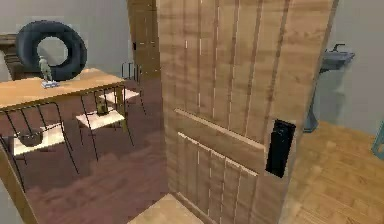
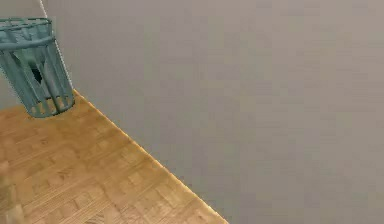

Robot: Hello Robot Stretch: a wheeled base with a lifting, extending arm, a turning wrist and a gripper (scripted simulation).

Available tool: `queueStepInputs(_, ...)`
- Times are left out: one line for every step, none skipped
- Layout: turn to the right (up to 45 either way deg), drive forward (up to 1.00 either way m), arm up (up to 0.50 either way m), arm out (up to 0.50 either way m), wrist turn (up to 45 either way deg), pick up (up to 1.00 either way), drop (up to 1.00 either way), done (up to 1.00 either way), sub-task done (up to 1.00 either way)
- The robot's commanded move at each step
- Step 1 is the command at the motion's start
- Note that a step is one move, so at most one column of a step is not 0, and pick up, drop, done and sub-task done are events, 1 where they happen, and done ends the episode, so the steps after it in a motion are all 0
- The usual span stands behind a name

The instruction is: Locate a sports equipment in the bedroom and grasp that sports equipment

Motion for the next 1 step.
queueStepInputs(-45.0,0.00,0.00,0.00,0.0,0.00,0.00,0.00,0.00)
